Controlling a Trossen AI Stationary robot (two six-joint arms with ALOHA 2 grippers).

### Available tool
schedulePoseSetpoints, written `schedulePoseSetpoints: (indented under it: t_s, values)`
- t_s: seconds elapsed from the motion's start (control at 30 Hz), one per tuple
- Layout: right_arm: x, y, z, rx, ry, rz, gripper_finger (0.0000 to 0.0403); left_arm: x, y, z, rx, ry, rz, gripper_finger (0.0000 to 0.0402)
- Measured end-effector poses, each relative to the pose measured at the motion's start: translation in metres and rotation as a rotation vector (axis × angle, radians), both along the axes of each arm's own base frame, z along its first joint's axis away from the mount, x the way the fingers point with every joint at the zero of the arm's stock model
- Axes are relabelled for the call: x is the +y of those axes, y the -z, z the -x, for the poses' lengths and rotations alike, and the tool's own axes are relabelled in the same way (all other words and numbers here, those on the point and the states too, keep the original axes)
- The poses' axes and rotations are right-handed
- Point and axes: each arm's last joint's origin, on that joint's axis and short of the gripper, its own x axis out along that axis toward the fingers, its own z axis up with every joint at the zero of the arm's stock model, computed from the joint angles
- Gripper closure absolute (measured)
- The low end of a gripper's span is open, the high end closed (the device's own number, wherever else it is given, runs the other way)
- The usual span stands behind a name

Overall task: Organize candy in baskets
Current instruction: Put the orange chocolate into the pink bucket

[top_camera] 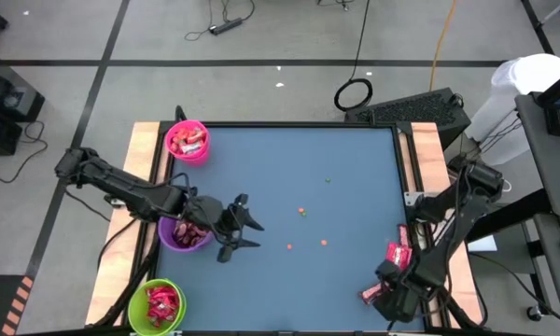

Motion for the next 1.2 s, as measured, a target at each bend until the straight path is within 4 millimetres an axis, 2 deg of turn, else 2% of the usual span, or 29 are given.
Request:
schedulePoseSetpoints:
  t_s: [0.23, 0.4, 0.57, 0.73, 0.83, 1.07, 1.2]
  values:
    - [0.006, 0.024, 0.0, 0.055, -0.047, 0.093, 0.0252, 0.0, -0.004, -0.001, -0.041, -0.003, 0.011, 0.0189]
    - [0.014, 0.043, -0.001, 0.113, -0.14, 0.089, 0.0253, 0.0, -0.003, -0.002, -0.041, -0.01, 0.008, 0.0189]
    - [0.016, 0.047, -0.003, 0.116, -0.164, 0.064, 0.0293, -0.001, -0.005, -0.003, -0.063, -0.013, 0.014, 0.0189]
    - [0.014, 0.04, -0.001, 0.095, -0.164, 0.064, 0.0355, -0.001, -0.006, -0.003, -0.073, -0.017, 0.018, 0.0189]
    - [0.016, 0.028, -0.004, 0.062, -0.16, 0.041, 0.0379, 0.001, -0.005, -0.003, -0.058, -0.076, 0.014, 0.0189]
    - [0.021, -0.01, -0.013, -0.1, -0.168, 0.076, 0.0388, 0.004, -0.002, -0.004, -0.045, -0.179, -0.002, 0.0189]
    - [0.025, -0.024, -0.019, -0.215, -0.183, 0.122, 0.0388, 0.003, 0.003, -0.006, -0.028, -0.184, -0.013, 0.0189]
